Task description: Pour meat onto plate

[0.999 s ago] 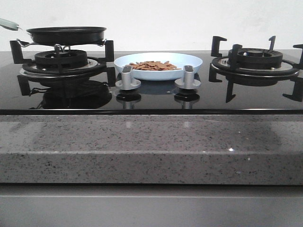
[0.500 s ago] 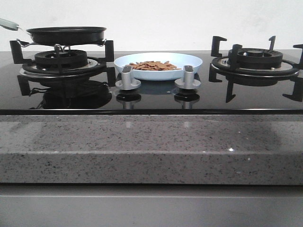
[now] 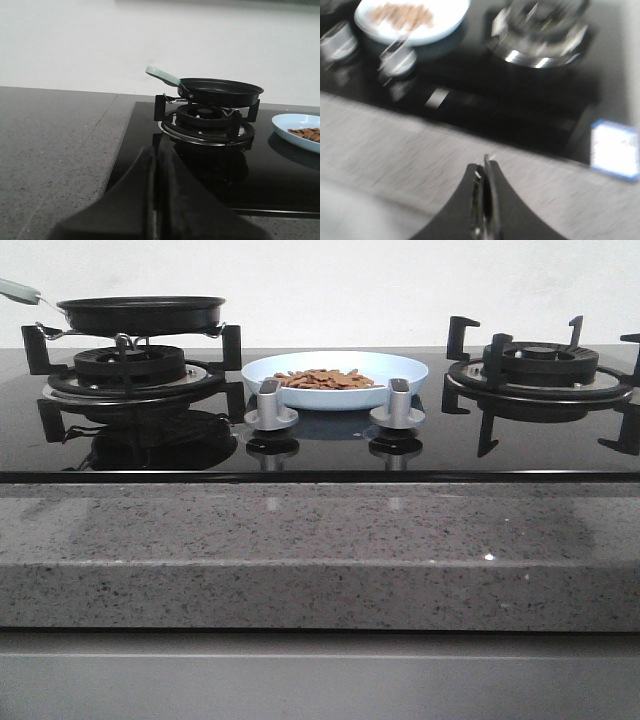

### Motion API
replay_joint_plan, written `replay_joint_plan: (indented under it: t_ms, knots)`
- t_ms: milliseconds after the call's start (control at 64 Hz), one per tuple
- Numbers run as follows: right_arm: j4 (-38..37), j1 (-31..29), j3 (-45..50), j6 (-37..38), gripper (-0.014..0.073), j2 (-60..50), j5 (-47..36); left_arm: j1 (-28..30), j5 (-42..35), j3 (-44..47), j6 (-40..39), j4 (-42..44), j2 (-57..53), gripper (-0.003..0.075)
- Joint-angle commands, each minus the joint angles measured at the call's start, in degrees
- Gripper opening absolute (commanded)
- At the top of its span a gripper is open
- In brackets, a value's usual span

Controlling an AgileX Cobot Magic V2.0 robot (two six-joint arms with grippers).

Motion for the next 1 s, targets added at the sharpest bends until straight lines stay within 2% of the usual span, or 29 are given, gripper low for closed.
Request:
replay_joint_plan:
  t_ms: [0,172,484,984]
  knots:
    - [-1.11,-2.76,4.69,-1.36,-0.0069,-4.41,-13.42,-0.32,-4.70,0.44,-0.16,0.01,-1.02,-0.0020]
    - [-1.11,-6.60,16.27,-1.36,-0.0069,-13.22,-24.94,-0.32,-4.70,0.44,-0.16,0.01,-1.02,-0.0020]
    - [-1.11,-8.76,29.43,-1.36,-0.0069,-20.29,-34.74,-0.32,-4.70,0.44,-0.16,0.01,-1.02,-0.0020]
    - [-1.41,-8.63,29.31,-0.31,-0.0069,-20.18,-35.03,-0.32,-4.70,0.44,-0.16,0.01,-0.94,-0.0020]
